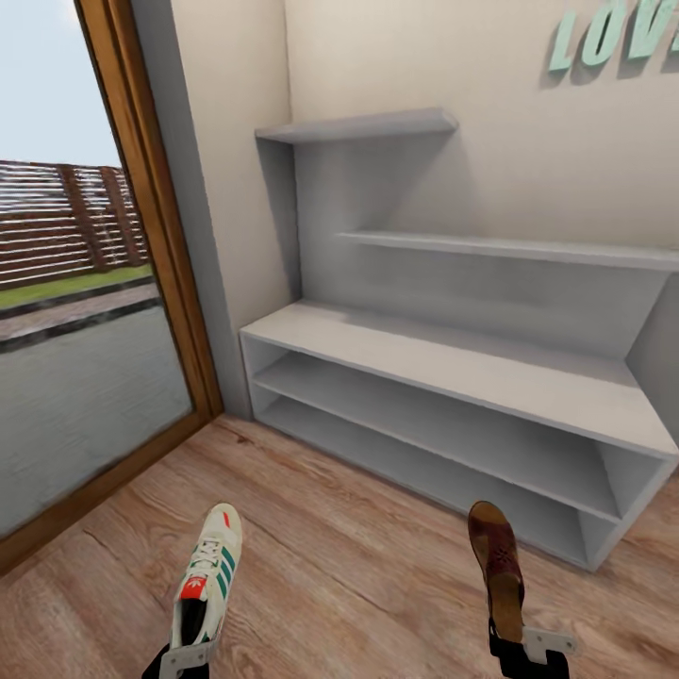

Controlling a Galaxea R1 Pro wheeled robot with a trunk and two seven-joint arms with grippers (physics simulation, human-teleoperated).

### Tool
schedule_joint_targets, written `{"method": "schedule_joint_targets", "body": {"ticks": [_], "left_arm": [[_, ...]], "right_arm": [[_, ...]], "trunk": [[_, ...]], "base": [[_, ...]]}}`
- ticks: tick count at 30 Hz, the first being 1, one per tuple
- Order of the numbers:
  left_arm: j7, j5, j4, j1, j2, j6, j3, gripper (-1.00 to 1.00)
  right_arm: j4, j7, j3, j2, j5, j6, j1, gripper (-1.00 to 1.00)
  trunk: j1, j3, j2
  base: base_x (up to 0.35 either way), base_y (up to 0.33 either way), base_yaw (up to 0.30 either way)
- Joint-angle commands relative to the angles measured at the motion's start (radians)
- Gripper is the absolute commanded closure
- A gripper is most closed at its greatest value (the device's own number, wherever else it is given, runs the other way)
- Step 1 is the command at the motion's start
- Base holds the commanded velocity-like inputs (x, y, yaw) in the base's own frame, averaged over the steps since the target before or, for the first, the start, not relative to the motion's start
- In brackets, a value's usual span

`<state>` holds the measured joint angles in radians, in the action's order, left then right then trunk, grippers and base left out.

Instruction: Pick up the two gym shoes and the two sandals from the corridor floor and place them onto the hallstand (shoe rack) in the corridor, making sure they are on the rack and not on the floor. Arrange them so the two gym shoes are next to each other and the two sandals are next to each other.

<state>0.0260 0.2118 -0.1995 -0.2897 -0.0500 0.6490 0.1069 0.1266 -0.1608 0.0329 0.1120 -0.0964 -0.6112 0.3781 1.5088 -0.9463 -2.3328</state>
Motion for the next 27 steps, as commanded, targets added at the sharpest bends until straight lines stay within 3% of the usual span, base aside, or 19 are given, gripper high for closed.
{"method": "schedule_joint_targets", "body": {"ticks": [1,27], "left_arm": [[0.002,0.008,0.0,0.0,-0.001,0.003,0.008,1.0],[0.002,0.008,0.0,0.0,-0.001,0.003,0.008,1.0]], "right_arm": [[-0.001,0.003,0.004,0.0,-0.014,-0.004,0.001,1.0],[-0.001,0.003,0.004,0.0,-0.014,-0.004,0.001,1.0]], "trunk": [[0.0,-0.001,0.0],[0.0,-0.001,0.0]], "base": [[0.0,0.027,-0.264],[0.0,0.007,-0.264]]}}
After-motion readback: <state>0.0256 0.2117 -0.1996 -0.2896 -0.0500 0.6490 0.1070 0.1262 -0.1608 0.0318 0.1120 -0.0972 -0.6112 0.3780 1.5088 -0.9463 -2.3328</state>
